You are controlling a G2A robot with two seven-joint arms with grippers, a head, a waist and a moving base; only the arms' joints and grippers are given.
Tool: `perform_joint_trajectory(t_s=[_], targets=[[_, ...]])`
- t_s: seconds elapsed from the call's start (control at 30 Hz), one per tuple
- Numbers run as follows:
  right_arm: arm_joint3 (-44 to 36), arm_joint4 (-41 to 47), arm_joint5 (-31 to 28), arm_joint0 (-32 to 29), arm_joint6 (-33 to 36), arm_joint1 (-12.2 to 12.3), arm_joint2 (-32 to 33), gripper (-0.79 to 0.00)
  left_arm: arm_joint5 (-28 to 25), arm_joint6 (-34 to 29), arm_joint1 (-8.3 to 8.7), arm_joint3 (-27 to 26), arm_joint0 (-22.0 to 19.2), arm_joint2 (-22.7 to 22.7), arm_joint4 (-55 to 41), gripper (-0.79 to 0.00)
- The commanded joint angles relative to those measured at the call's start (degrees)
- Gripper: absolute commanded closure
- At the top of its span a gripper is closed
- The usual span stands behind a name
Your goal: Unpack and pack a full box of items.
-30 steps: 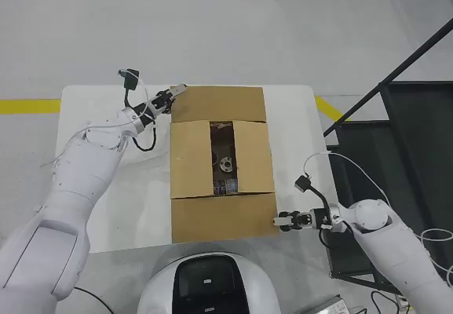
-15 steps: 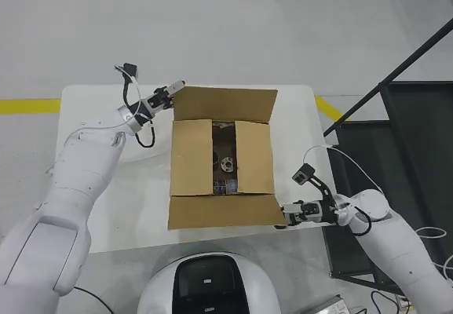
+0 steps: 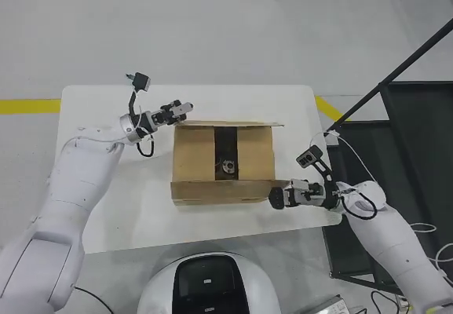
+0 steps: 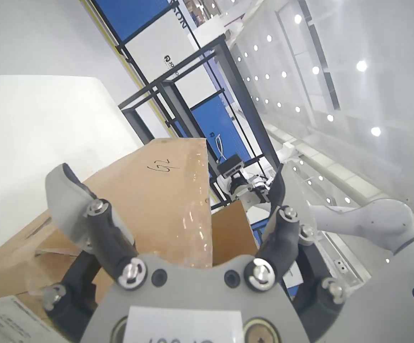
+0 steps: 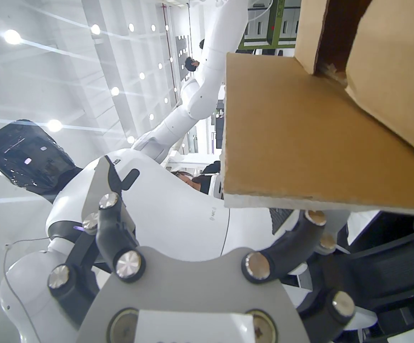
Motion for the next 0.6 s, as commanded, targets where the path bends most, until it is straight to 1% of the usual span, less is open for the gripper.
perform_joint_trajectory(t_s=[0.0,0.13,0.27,0.47,0.57], targets=[[0.79,-2.11,-2.14,1.11,-2.39,-0.3,-0.27,-0.785,1.11,-1.08,0.95,-3.31,1.44,0.02,1.08,-0.785],[1.46,-7.45,-4.55,2.84,-8.02,-0.83,-1.1,-0.785,3.14,-3.11,2.79,-8.62,3.93,0.16,3.53,-0.785],[1.52,-11.9,-6.35,3.79,-12.55,-1.16,-1.26,-0.785,5.03,-5.0,4.6,-12.65,6.12,0.24,5.14,-0.785],[1.24,-18.57,-8.76,5.33,-17.77,-1.4,-0.75,-0.785,6.28,-6.25,6.78,-16.83,8.25,0.07,6.24,-0.785],[1.03,-21.74,-8.22,6.3,-20.63,-1.63,-1.09,-0.785,6.65,-6.61,7.59,-18.08,8.91,0.03,6.08,-0.785]])
